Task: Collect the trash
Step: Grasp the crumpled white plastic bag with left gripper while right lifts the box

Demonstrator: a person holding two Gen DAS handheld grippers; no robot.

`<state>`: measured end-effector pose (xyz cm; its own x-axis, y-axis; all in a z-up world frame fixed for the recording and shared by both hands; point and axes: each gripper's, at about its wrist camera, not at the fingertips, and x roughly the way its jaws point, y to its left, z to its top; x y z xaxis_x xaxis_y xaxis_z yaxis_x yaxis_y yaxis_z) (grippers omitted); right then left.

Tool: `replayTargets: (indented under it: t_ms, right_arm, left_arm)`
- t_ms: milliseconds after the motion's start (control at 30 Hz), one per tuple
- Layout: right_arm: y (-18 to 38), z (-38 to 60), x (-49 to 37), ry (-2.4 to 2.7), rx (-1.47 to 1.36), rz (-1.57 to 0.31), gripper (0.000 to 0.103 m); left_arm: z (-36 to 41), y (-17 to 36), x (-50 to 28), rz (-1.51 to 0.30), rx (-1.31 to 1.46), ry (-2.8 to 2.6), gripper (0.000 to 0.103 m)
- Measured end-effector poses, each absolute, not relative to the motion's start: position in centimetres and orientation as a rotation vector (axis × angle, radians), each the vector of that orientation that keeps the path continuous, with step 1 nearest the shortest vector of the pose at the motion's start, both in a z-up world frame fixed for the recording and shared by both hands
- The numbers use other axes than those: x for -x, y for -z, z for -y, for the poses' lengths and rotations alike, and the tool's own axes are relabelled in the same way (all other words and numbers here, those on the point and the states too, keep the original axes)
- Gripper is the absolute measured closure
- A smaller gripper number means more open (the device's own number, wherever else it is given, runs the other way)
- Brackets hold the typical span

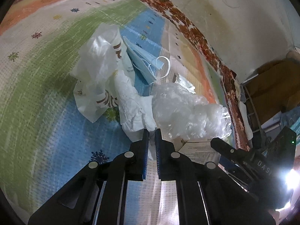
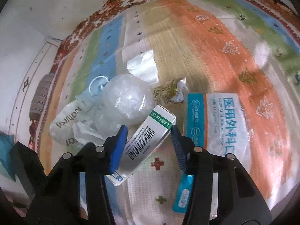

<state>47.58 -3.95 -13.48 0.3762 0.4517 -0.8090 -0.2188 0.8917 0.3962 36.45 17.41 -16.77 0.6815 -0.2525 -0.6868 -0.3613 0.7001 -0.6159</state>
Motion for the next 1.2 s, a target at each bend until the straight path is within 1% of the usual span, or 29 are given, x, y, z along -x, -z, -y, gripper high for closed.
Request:
replayTargets:
  t_ms: [33, 100, 267, 400, 500, 567, 800, 967, 1033, 1200]
  right_arm:
    - [13.5, 4.0, -47.5, -0.43, -0.236, -1.111, 0.059]
    - [13.8, 4.0, -47.3, -0.419, -0.22, -1.135, 0.067]
    - [15.0, 4.5, -47.2, -0.42, -0.24, -1.155, 0.067]
    - [14.5, 4.2, -46.8, -0.473, -0.238, -1.157, 0.073]
    - [13.9, 4.6, -46.2, -0.464, -0.229, -1.165, 0.075]
    - [13.4, 4.9, -45.7, -0.457, -0.214, -1.164, 0.076]
    - [10.9, 4.2, -43.3, -0.531, -0.172, -1.158, 0.077]
    - [9.5, 4.3, -40.4, -0.546, -0.042, -1.117, 0.077]
    - [9.1, 5.2, -39.8, -0.538, -0.019, -1.108, 0.077]
    - [7.5, 7.7, -38.9, -0.561, -0.06, -1.092, 0.078]
  left_arm:
    - [-17.4, 16.7, -36.5, -0.843, 0.817, -0.069, 0.096]
    - [-17.3, 16.6, -36.6, -0.841, 0.822, -0.07, 0.096]
    - [-17.3, 16.7, -36.7, -0.841, 0.835, -0.069, 0.096]
    - [-16.8, 16.1, -36.9, -0.844, 0.807, -0.059, 0.097]
    - [-16.7, 15.5, -37.1, -0.839, 0.812, -0.06, 0.098]
    - [-16.5, 15.3, -37.1, -0.845, 0.82, -0.062, 0.1]
    - [-15.4, 14.7, -35.4, -0.872, 0.804, -0.085, 0.101]
    - [-15.3, 14.3, -33.7, -0.867, 0.843, -0.102, 0.101]
    - [-15.0, 13.4, -33.4, -0.866, 0.82, -0.099, 0.101]
    - [-15.2, 10.6, -32.4, -0.835, 0.755, -0.094, 0.101]
